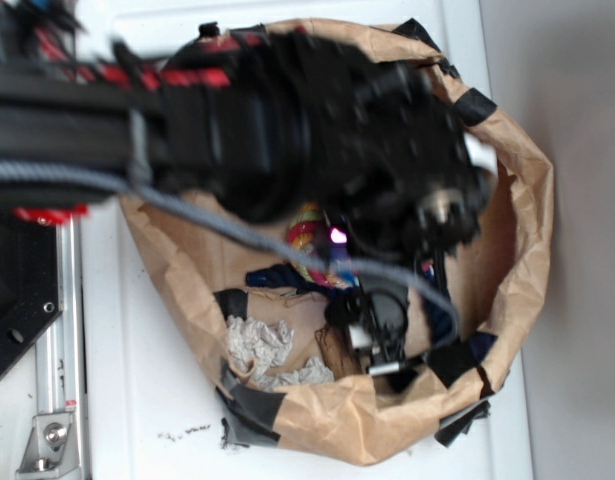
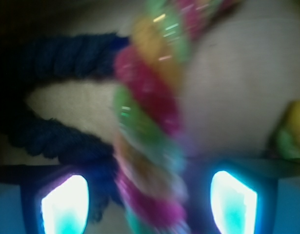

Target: Grab the multicolored rope.

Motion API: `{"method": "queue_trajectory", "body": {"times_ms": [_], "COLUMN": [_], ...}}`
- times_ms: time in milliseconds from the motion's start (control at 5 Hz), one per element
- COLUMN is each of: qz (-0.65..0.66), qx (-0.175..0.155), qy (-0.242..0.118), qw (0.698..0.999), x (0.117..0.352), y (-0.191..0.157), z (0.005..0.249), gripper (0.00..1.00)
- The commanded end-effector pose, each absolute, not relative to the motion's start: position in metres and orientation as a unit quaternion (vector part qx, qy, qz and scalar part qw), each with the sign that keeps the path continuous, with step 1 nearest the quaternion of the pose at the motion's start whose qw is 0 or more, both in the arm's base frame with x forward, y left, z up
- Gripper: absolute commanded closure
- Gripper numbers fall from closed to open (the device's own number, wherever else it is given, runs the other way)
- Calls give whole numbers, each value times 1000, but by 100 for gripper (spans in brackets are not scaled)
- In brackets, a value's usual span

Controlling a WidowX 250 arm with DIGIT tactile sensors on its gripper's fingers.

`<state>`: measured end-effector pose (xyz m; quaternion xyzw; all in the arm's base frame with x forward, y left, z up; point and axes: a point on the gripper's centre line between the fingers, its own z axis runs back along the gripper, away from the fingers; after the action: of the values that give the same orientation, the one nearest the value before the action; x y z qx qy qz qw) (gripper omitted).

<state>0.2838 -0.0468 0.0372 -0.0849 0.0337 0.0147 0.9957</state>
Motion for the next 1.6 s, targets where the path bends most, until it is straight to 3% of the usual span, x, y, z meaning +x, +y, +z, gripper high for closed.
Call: {"method": "queue_trajectory", "body": {"times_ms": [0, 600, 800, 1000, 1200, 1400], "qz": [12, 26, 19, 7, 14, 20], "qx": [-77, -106, -73, -19, 13, 22], "qy": [14, -1, -40, -83, -85, -90], "qw": [997, 994, 996, 996, 996, 995], "x": [307, 303, 291, 264, 247, 239], "y": [-57, -37, -12, 7, 3, -2], "z": [33, 73, 105, 157, 179, 185], "gripper": [100, 100, 100, 100, 100, 100]}}
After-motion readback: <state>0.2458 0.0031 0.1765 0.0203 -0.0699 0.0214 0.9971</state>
